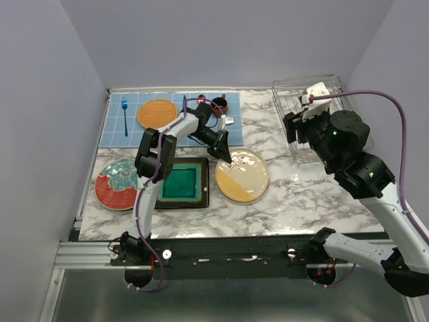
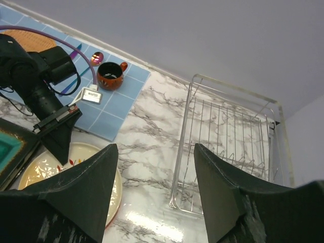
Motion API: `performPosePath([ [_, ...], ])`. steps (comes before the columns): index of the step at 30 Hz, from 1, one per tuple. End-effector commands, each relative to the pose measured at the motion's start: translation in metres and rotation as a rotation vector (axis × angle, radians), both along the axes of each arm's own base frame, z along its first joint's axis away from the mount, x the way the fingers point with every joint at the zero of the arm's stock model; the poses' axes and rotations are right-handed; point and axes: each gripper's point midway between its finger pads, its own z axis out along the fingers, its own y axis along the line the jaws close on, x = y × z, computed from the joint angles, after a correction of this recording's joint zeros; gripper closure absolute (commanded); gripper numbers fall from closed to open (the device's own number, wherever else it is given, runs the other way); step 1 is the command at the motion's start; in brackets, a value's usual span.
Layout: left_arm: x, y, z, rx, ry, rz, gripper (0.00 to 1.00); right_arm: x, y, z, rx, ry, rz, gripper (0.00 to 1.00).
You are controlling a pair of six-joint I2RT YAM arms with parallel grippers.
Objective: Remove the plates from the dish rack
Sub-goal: Place the plate at the center of the board.
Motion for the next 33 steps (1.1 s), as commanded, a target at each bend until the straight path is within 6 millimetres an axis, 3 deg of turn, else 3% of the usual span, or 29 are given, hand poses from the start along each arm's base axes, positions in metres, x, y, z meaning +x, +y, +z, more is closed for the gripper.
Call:
performPosePath([
  [1, 0.018, 0.004, -0.010, 0.107, -0.215, 0.007, 1.00, 0.005, 0.002, 0.000, 0.076, 0.067, 0.007, 0.30],
  [9, 0.021, 0.006, -0.020, 0.170, -0.262, 0.018, 1.00, 0.024, -0.004, 0.004, 0.111, 0.102, -0.031, 0.30],
  [19, 0.021, 0.009, -0.032, 0.211, -0.281, 0.016, 1.00, 0.054, -0.019, -0.024, 0.127, 0.204, -0.059, 0.32],
  [33, 0.017, 0.007, -0.050, 0.271, -0.291, -0.002, 1.00, 0.053, -0.016, -0.030, 0.102, 0.200, -0.014, 0.33],
])
